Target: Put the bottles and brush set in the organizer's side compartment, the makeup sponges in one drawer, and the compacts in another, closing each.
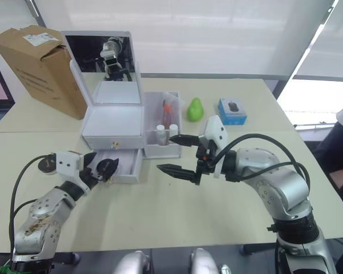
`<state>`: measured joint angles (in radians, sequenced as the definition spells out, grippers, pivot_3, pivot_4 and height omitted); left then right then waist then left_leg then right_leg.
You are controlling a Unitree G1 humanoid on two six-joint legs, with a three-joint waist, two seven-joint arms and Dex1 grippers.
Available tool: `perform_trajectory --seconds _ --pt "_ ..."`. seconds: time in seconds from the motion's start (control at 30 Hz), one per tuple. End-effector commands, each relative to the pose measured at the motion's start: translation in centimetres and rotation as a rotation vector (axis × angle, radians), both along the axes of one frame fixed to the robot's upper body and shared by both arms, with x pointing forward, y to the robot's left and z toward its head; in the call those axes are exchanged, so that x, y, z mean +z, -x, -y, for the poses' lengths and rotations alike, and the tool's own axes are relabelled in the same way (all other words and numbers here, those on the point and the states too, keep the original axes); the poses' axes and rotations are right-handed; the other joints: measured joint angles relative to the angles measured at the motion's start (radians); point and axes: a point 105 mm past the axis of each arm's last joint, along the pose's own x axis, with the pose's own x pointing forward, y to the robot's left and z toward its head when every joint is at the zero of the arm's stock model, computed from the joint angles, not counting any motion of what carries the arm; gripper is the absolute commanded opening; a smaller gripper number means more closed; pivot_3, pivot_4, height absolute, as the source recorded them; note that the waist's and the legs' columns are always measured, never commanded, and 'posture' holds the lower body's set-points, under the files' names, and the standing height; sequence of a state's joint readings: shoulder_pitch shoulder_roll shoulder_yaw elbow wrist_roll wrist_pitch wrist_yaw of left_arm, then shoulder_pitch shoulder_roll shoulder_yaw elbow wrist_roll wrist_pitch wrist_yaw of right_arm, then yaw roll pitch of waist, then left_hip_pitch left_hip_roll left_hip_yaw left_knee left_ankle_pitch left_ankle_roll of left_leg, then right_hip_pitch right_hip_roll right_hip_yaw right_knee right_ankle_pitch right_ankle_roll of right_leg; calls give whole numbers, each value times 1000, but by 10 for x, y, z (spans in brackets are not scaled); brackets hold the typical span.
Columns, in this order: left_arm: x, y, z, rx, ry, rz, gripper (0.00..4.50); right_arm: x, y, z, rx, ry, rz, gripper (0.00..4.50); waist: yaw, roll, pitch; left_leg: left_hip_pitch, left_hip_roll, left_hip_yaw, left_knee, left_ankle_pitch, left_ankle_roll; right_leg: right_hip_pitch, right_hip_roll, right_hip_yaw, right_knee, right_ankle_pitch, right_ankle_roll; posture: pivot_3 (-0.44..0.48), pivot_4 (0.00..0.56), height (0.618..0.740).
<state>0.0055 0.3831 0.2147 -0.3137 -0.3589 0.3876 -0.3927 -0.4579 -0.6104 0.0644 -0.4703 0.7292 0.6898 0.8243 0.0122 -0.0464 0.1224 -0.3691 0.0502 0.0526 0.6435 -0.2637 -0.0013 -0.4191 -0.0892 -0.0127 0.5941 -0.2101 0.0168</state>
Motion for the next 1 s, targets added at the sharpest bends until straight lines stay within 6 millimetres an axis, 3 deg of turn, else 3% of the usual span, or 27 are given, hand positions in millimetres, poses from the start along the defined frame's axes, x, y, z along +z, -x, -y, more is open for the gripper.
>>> perform_trajectory --seconds 0.03,0.13,0.23,0.47,0.57,0.83,0.9,1.0 --pt "25 1 -9 32 25 81 4470 10 1 5 -13 -16 39 4500 0 0 0 0 0 0 0 0 0 0 0 0 0 0 0 0 150 740" --pt "44 6 -16 18 77 132 4470 11 -5 17 -63 -10 43 4500 1 0 0 0 0 0 0 0 0 0 0 0 0 0 0 0 150 740" --pt "72 22 -34 -12 171 184 4470 5 -16 55 -206 23 34 4500 7 -2 1 -1 0 0 0 0 0 0 -1 0 0 0 0 0 150 740" --pt "31 74 -159 288 -42 -26 4470 -21 -17 153 -531 43 20 4500 -1 2 0 2 -1 1 0 0 0 0 0 1 0 -2 0 0 150 740" --pt "18 101 -199 380 -121 -96 4470 -40 -8 195 -657 52 -8 4500 0 3 3 2 1 0 0 0 0 -3 0 -1 0 -2 -1 0 150 740" --pt "-6 145 -242 489 -174 -203 4470 -94 24 272 -911 110 -128 4500 15 2 4 1 1 3 -1 -6 -11 -5 -7 -3 -2 -4 0 0 150 740" --pt "-8 150 -246 493 -187 -212 4470 -101 31 280 -942 103 -148 4500 15 2 4 1 2 3 -1 -6 -11 -4 -7 -4 -2 -4 0 0 150 740" --pt "-8 146 -243 473 -183 -200 4470 -101 29 277 -930 89 -139 4500 9 3 4 1 2 3 -1 -6 -11 -4 -6 -3 -2 -4 0 0 150 740"
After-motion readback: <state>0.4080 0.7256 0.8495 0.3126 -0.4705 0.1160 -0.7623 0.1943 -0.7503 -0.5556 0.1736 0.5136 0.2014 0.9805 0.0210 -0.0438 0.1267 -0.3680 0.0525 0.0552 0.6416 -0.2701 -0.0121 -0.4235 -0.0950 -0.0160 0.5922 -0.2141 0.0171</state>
